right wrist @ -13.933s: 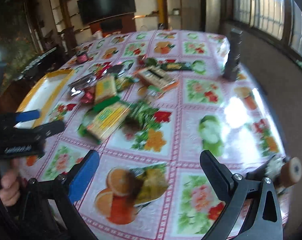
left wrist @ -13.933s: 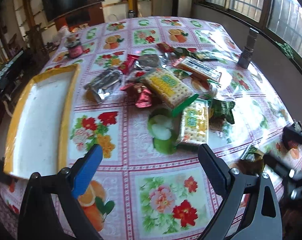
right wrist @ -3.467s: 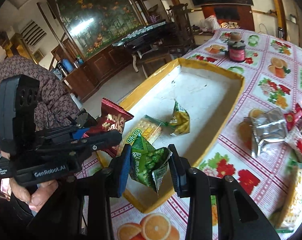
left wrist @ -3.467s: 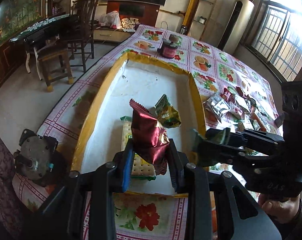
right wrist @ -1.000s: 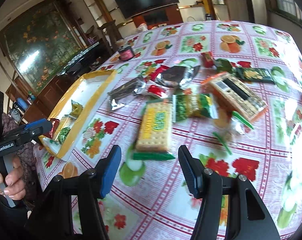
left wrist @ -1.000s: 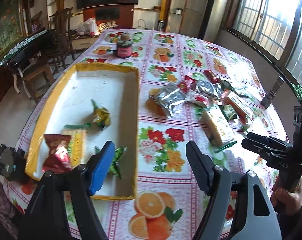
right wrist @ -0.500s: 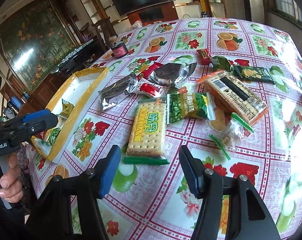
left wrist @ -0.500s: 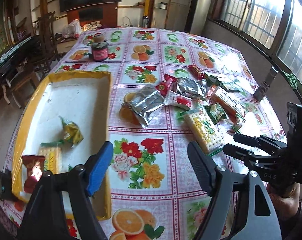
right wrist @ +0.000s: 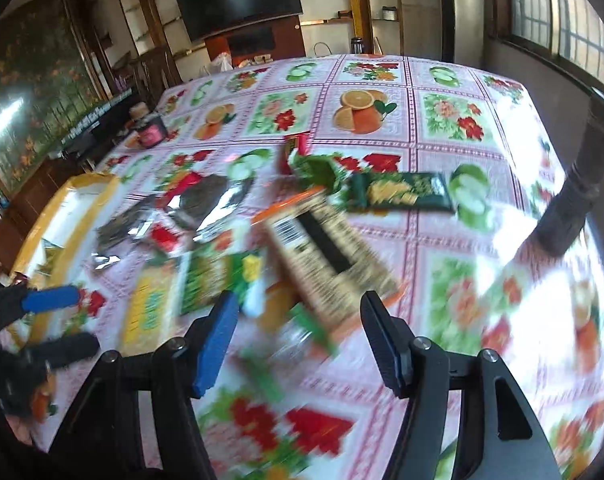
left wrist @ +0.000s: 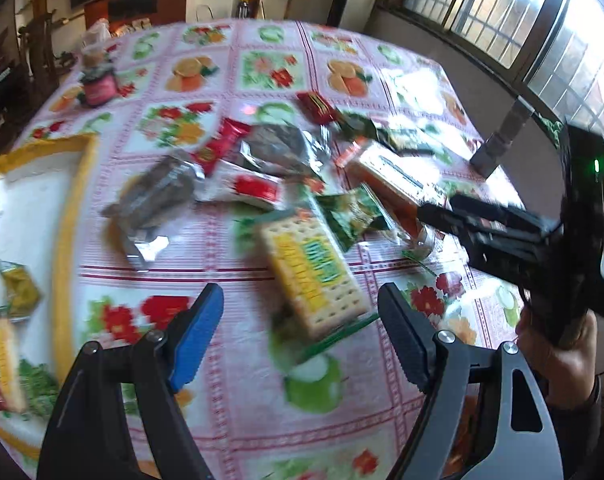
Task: Organize snacks
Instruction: 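Lift a WEIDAN cracker pack with the left tool while the right tool grasps the beige cake pack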
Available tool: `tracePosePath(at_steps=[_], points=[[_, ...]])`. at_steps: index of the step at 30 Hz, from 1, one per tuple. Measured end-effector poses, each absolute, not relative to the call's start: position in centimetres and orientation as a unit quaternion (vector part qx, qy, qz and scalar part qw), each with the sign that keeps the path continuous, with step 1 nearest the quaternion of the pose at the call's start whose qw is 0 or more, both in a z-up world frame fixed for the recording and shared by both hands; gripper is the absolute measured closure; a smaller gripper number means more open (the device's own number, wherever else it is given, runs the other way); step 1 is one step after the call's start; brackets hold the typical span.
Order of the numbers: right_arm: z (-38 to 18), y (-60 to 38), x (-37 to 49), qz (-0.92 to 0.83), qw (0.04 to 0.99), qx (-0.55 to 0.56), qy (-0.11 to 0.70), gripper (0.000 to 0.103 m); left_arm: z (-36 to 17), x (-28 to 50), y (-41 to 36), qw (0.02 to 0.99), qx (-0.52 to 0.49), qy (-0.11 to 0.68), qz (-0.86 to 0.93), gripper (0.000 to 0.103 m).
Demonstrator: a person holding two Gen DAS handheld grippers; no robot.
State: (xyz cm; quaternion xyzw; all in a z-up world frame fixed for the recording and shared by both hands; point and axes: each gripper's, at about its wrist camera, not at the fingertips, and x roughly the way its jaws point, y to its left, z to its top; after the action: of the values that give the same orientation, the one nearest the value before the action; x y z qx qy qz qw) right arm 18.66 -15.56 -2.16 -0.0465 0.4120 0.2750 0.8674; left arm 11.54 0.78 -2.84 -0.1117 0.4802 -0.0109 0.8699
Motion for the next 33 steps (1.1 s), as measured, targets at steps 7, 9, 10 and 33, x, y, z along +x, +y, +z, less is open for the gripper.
tracePosePath(at_steps=[7, 9, 10, 33], points=[[-3.1, -14.1, 22.4, 0.296, 0.852, -0.084, 0.423, 0.029, -5.2, 14.1, -0.2, 0.853, -0.129, 0.506, -0.006, 0.023], [-3.8, -13.7, 23.3, 0.299, 0.844, -0.093, 0.436, 0.029, -5.8, 14.6, -0.2, 0.848, -0.135, 0.513, -0.005, 0.023], [-4.0, -13.6, 23.6, 0.299, 0.842, -0.096, 0.439, 0.029, -6.1, 14.8, -0.2, 0.845, -0.137, 0.517, -0.004, 0.023], [-1.6, -16.5, 19.9, 0.304, 0.863, -0.015, 0.402, 0.050, -3.3, 11.6, 1.9, 0.870, -0.118, 0.479, 0.005, 0.055]])
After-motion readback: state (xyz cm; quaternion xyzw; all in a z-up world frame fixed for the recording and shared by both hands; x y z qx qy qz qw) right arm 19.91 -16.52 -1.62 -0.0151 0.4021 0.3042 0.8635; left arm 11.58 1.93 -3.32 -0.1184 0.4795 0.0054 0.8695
